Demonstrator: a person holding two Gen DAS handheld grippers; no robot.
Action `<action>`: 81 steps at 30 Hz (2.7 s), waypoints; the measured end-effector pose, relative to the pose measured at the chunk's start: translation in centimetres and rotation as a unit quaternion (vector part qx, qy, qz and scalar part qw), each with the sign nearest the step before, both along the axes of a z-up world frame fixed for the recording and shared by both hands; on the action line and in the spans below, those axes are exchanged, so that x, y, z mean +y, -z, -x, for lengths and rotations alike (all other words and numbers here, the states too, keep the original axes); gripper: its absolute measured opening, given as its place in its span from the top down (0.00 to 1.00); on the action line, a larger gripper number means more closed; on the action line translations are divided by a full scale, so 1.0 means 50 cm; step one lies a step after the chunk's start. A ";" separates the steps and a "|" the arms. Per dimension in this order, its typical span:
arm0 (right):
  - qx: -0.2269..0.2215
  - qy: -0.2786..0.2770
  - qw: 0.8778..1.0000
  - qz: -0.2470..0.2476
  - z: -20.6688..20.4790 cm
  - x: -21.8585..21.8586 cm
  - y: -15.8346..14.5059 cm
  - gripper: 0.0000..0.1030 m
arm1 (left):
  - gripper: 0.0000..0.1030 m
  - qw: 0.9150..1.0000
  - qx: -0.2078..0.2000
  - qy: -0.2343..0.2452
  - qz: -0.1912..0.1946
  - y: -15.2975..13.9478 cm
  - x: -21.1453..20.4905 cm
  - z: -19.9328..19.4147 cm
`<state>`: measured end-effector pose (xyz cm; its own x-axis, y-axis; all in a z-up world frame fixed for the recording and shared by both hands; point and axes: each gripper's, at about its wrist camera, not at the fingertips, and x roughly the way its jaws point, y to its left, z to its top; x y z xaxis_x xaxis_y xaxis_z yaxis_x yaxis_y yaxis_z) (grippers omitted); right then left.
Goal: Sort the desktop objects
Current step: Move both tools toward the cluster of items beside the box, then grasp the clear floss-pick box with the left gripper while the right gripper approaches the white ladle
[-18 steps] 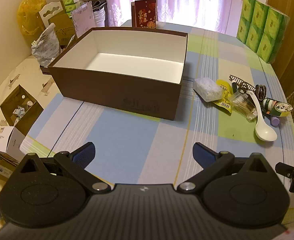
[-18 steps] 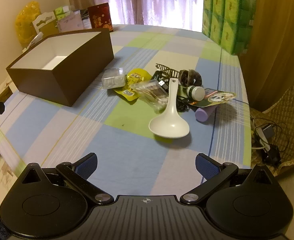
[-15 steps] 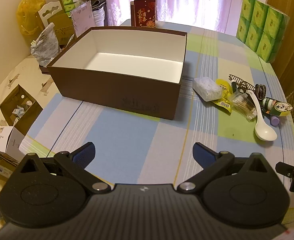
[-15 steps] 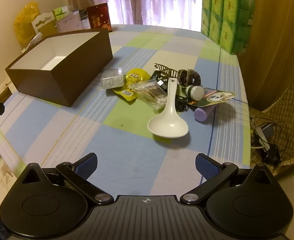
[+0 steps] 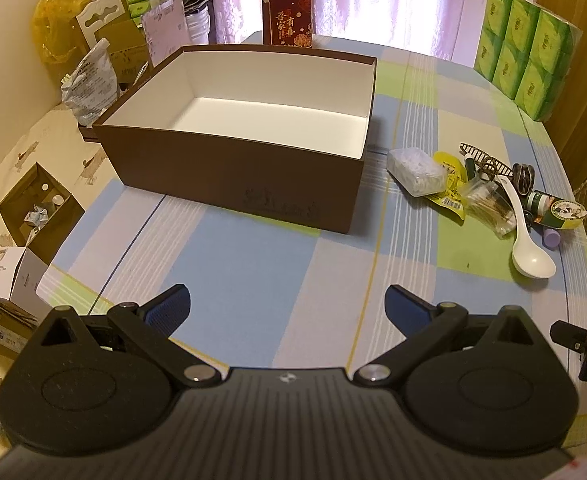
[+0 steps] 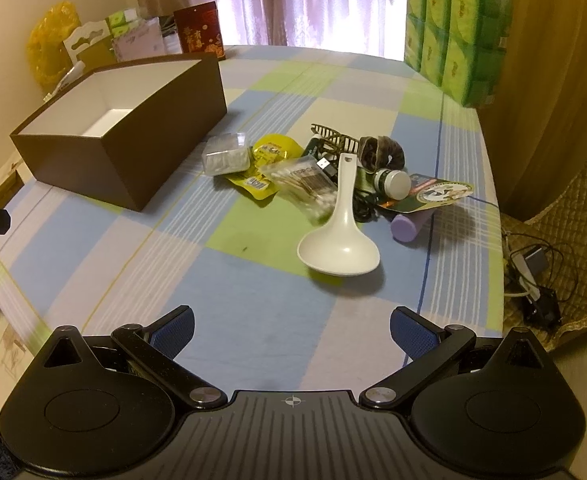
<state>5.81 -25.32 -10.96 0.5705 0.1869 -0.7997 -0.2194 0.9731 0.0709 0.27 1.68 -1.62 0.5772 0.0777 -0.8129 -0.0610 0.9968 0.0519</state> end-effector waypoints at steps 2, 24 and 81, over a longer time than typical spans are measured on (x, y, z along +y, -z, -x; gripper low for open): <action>0.000 0.000 1.000 0.000 0.000 0.000 0.000 0.02 | 0.01 1.000 0.001 -0.001 0.001 0.000 0.001 0.000; 0.001 0.002 1.000 0.002 -0.005 -0.006 0.001 0.02 | 0.01 1.000 0.008 0.012 0.002 0.007 -0.015 -0.007; 0.066 0.166 0.979 -0.101 -0.185 -0.173 0.077 0.14 | 0.01 0.983 0.057 0.172 0.040 0.119 -0.249 -0.328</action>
<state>15.08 -33.99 -14.79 0.5202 0.1712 -0.8367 0.1303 0.9523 0.2758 16.65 -10.79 -7.59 0.4627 -0.1726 -0.8696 0.2810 0.9588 -0.0408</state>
